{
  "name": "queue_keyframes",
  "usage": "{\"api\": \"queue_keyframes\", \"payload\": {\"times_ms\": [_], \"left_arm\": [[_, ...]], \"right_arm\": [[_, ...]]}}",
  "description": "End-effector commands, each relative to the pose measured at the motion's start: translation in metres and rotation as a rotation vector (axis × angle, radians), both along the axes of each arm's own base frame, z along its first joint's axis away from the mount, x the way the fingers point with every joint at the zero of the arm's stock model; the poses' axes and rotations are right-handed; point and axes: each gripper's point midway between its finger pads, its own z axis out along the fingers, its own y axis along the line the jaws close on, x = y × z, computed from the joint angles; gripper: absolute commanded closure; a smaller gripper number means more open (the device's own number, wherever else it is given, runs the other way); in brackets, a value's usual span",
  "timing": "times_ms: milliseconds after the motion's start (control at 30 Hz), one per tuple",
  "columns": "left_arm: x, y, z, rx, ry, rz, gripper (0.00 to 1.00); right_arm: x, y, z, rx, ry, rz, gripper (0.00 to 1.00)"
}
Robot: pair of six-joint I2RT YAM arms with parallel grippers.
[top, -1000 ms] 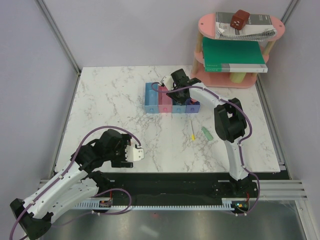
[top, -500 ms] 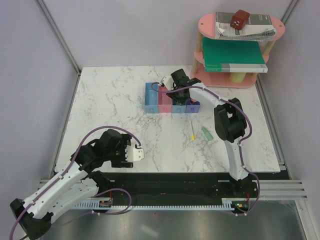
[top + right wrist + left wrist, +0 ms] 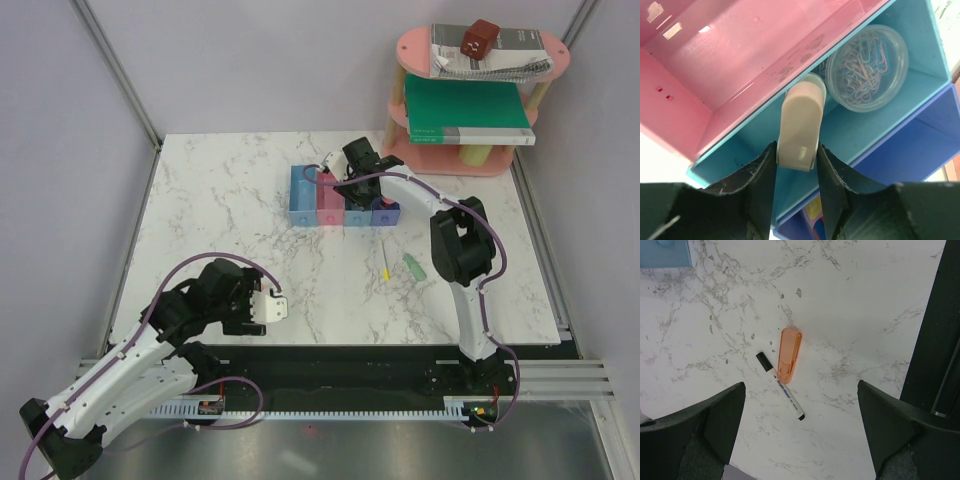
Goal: Sort the stationery into containers
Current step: Place the stapler in the storage box.
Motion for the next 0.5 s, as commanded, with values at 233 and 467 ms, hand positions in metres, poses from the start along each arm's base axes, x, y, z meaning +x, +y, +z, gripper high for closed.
{"api": "queue_keyframes", "payload": {"times_ms": [233, 467], "left_arm": [[0.008, -0.008, 0.021, -0.045, -0.061, -0.020, 0.00], [0.011, -0.007, 0.026, -0.046, -0.076, -0.013, 0.00]], "right_arm": [[0.001, -0.010, 0.040, 0.004, -0.060, -0.023, 0.55], [0.004, -0.008, 0.058, 0.021, -0.089, -0.023, 0.55]]}}
